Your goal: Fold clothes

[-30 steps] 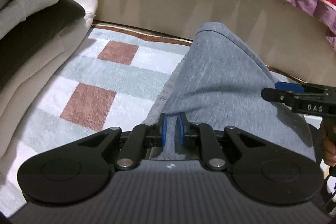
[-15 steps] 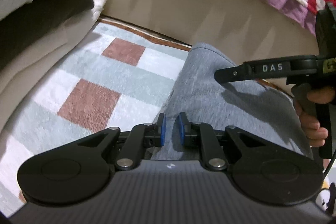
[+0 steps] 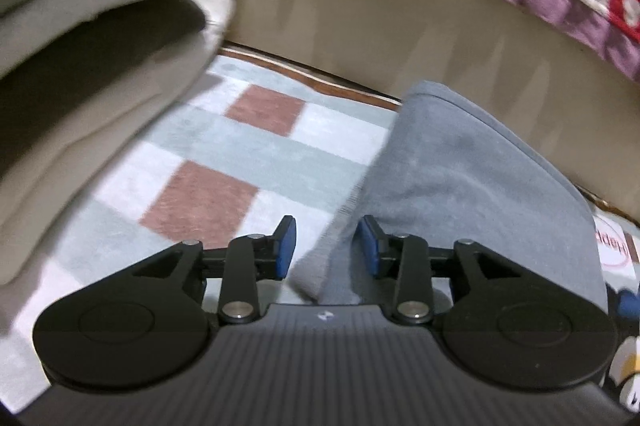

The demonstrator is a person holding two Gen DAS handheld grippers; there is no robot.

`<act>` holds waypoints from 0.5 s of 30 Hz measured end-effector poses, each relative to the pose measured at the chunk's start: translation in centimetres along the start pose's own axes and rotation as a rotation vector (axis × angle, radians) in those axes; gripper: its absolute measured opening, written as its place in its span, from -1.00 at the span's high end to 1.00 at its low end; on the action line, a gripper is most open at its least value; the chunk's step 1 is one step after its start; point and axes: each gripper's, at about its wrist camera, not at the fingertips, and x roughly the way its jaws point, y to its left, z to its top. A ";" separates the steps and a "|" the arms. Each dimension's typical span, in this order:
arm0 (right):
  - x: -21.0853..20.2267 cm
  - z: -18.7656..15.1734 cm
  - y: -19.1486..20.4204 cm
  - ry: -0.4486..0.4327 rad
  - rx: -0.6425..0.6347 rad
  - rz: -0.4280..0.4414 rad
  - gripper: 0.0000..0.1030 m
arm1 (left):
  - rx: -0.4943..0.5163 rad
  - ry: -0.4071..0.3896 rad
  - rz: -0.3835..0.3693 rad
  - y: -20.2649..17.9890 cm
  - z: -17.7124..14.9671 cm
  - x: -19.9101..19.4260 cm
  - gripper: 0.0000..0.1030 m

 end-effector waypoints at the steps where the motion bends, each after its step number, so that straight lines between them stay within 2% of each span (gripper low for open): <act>1: 0.2 -0.6 -1.5 0.019 0.110 0.033 -0.45 | -0.048 -0.005 0.004 0.5 0.2 -0.7 0.33; 3: 1.5 -1.0 -2.7 0.040 0.205 0.085 -0.45 | -0.207 -0.001 -0.063 2.1 0.3 -2.5 0.28; 5: 2.9 -0.9 -2.8 0.038 0.221 0.109 -0.45 | -0.411 0.066 -0.199 3.9 -0.9 -3.5 0.13; 7: 4.2 -1.1 -3.0 0.031 0.250 0.141 -0.47 | -0.574 0.142 -0.331 4.9 -2.9 -3.2 0.08; 9: 4.7 -1.2 -3.2 0.011 0.254 0.126 -0.52 | -0.599 0.195 -0.313 4.7 -3.8 -3.0 0.08; 12: 5.6 -1.5 -3.6 0.004 0.245 0.114 -0.52 | -0.558 0.186 -0.256 3.8 -3.9 -3.2 -0.02; 15: 6.3 -1.9 -4.4 -0.020 0.261 0.154 -0.55 | -0.590 0.185 -0.264 3.8 -4.4 -2.7 -0.16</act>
